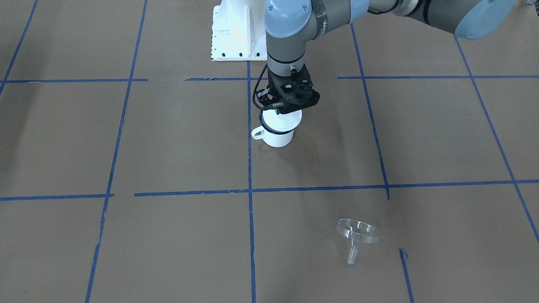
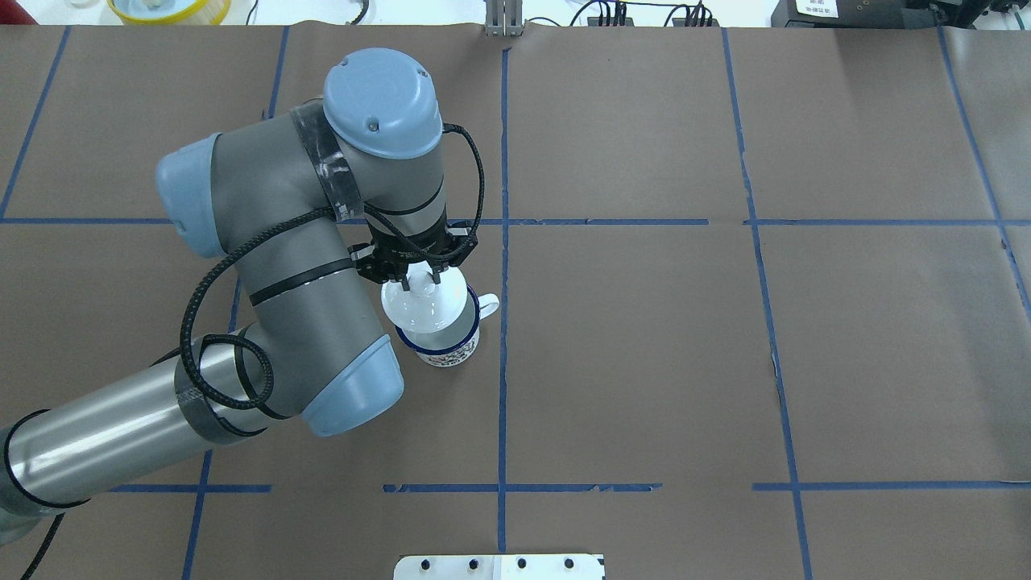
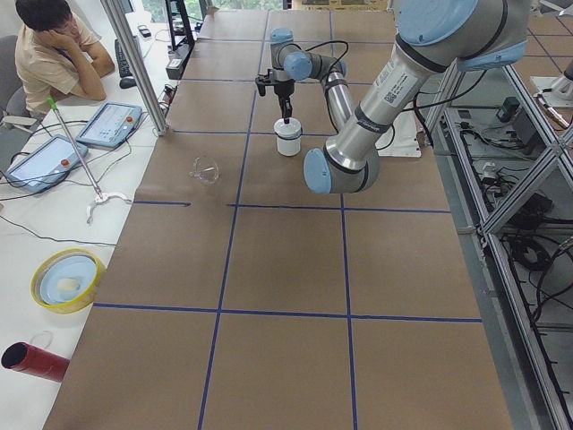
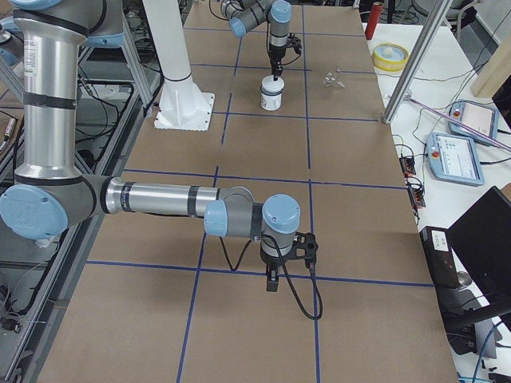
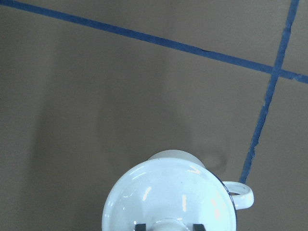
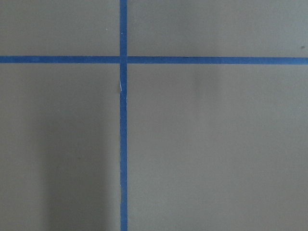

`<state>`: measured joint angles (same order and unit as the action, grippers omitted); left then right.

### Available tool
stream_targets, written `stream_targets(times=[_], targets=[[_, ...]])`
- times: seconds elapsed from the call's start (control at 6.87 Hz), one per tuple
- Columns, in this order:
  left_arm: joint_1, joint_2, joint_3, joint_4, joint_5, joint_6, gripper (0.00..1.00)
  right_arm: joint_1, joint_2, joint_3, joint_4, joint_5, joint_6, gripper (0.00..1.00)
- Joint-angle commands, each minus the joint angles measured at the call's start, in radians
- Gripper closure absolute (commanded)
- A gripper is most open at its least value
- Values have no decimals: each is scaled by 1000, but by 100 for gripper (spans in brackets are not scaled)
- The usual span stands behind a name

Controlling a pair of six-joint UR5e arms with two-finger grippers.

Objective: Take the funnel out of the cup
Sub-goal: 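Lower the lid onto the mug opening and open the left gripper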

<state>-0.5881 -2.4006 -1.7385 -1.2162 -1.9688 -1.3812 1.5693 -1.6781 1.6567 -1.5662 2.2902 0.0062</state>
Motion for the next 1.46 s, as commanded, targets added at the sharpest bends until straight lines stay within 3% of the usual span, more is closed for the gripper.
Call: stream_targets(times=[0.0,1.02,1.16,1.31], targets=[[4,0,2,-2,1,-1,100,0,0,0,0,0,0,0],[22,12,8,-26,2,-1,100,0,0,0,0,0,0,0],[21,14,8,-28,2,-1,96,0,0,0,0,0,0,0],[22,15,8,-45,2,-1,60,0,0,0,0,0,0,0]])
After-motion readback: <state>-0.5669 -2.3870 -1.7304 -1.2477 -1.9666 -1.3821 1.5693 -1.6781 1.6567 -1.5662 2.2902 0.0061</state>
